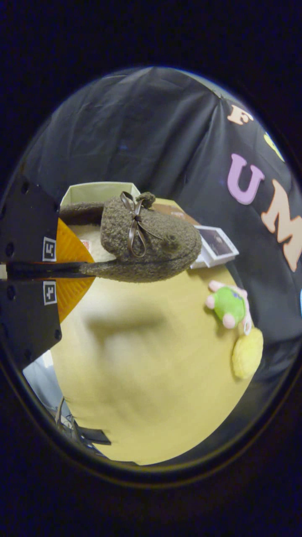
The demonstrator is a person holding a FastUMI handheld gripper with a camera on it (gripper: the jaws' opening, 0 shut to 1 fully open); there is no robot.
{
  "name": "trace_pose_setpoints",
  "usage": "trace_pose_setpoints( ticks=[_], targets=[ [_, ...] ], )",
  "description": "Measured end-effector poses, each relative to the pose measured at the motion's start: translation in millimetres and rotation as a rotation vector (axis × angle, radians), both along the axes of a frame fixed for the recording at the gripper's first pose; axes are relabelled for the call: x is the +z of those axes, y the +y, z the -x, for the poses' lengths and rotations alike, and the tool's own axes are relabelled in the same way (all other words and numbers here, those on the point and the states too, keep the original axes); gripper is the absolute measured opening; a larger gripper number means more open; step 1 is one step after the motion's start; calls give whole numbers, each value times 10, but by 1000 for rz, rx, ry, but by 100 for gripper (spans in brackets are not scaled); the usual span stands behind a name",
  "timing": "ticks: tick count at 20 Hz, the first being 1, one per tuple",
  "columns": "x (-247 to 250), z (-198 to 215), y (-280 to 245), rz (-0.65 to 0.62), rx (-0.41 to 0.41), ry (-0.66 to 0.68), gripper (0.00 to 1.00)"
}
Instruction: Open the storage box then place both shoes into the box .Put the left shoe in first, then the right shoe, with the right side of both shoes facing outward in a uniform manner.
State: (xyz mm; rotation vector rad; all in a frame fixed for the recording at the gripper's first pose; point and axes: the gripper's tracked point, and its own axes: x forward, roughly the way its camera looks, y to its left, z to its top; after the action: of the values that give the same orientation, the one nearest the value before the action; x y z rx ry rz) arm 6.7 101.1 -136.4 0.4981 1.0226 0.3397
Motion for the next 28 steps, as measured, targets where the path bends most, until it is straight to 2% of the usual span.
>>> trace_pose_setpoints(
  ticks=[4,6,13,17,22,26,28],
  targets=[
    [265,53,730,-84,101,-18,3],
    [239,33,1036,-100,129,-11,3],
    [-175,158,1743,-20,201,55,3],
    [-400,220,1943,41,195,64,3],
    [-645,197,1930,140,158,59,3],
    [-667,169,1965,139,122,55,3],
    [-604,174,2011,111,117,49,28]
  ],
)
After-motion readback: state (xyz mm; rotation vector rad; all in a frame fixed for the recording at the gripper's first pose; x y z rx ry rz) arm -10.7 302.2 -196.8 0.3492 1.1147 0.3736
